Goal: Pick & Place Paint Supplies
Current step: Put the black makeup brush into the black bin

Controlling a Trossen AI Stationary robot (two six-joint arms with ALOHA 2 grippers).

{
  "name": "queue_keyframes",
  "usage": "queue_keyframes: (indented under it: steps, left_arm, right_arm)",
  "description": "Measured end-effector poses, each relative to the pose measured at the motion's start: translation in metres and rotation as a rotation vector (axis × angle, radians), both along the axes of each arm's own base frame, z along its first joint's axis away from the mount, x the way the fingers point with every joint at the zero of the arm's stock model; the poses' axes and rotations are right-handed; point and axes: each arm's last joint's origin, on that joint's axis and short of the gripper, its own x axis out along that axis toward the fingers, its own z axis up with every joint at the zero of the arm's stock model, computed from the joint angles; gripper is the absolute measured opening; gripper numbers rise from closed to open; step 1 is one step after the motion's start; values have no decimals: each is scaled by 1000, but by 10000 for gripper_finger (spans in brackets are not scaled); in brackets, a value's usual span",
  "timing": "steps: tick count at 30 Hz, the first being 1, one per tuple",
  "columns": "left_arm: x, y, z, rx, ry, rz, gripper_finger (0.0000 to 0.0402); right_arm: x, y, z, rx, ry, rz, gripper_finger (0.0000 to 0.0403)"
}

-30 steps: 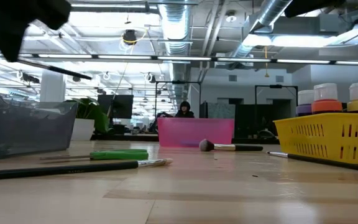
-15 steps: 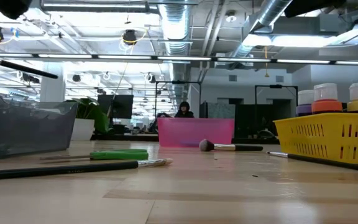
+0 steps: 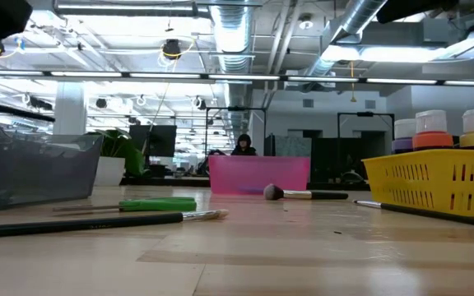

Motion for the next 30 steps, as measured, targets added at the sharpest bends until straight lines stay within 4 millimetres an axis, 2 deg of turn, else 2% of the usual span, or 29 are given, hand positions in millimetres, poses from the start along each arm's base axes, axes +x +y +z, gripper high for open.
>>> queue_keyframes:
  steps: [11,16,22,30]
  left_arm:
    - [-3,-13,-12,34,-33,220,0]
    - [4,-17,-16,0,-60,275,0]
    - [14,-11,-17,12,-96,327,1]
    - [31,-14,-32,-14,-98,376,1]
  right_arm:
    - [0,0,0,6,-4,-3,56]
    - [0,0,0,10,-7,-3,56]
    - [0,1,0,18,-12,-3,56]
    - [0,1,0,23,-15,-5,56]
